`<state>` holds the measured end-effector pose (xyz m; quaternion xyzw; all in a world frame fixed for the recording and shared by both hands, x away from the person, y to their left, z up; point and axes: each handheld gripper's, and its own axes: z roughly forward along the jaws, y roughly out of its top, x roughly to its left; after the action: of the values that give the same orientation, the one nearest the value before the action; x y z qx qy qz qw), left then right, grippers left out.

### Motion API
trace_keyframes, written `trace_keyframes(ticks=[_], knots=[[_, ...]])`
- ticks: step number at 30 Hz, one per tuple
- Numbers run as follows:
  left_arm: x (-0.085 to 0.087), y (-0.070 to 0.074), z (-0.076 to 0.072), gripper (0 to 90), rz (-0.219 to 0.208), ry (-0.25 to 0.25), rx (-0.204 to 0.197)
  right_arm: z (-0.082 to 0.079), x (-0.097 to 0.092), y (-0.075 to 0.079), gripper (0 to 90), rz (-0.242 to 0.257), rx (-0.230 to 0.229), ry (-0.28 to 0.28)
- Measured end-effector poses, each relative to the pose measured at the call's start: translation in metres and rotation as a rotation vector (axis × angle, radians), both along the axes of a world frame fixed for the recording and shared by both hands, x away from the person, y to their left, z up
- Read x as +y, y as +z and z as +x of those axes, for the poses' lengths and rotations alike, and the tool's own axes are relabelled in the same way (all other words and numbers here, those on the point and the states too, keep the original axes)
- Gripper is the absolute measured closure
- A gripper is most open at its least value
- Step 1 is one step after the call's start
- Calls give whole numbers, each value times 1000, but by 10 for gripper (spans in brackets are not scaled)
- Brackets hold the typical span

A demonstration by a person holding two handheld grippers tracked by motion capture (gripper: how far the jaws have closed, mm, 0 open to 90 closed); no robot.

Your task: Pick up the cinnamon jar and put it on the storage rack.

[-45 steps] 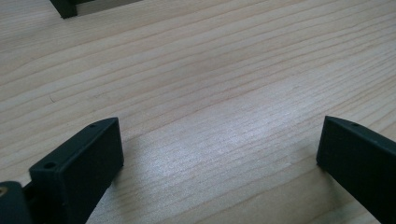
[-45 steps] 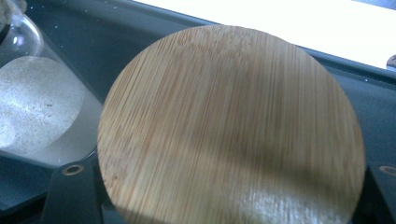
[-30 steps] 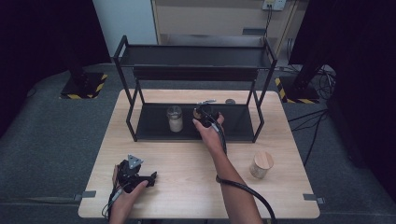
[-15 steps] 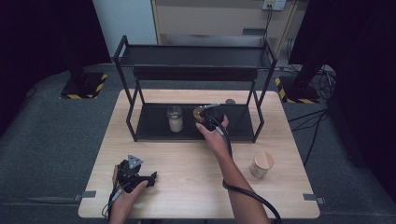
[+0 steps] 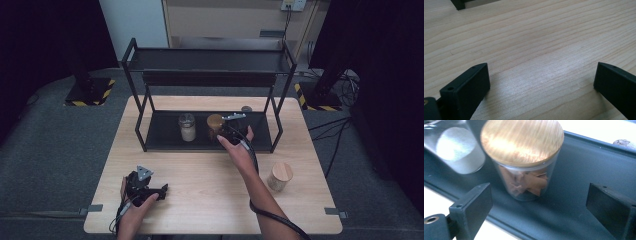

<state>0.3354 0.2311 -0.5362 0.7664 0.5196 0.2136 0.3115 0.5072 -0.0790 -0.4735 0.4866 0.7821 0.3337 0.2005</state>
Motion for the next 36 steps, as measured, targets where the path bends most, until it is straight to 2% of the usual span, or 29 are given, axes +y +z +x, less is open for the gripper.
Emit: trace_keyframes(ticks=[3, 5, 9, 22, 36], knots=[[0, 0, 0, 0, 0, 1, 0, -5, 0, 6, 48, 2, -6, 18], [0, 0, 0, 0, 0, 1, 0, -8, 0, 10, 48, 20, -7, 19], [0, 0, 0, 0, 0, 1, 0, -10, 1, 19, 47, 16, -22, 25], [0, 0, 0, 0, 0, 4, 0, -3, -1, 36, 54, 13, -32, -2], [0, 0, 0, 0, 0, 5, 0, -6, 1, 55, 51, 10, -54, 8]])
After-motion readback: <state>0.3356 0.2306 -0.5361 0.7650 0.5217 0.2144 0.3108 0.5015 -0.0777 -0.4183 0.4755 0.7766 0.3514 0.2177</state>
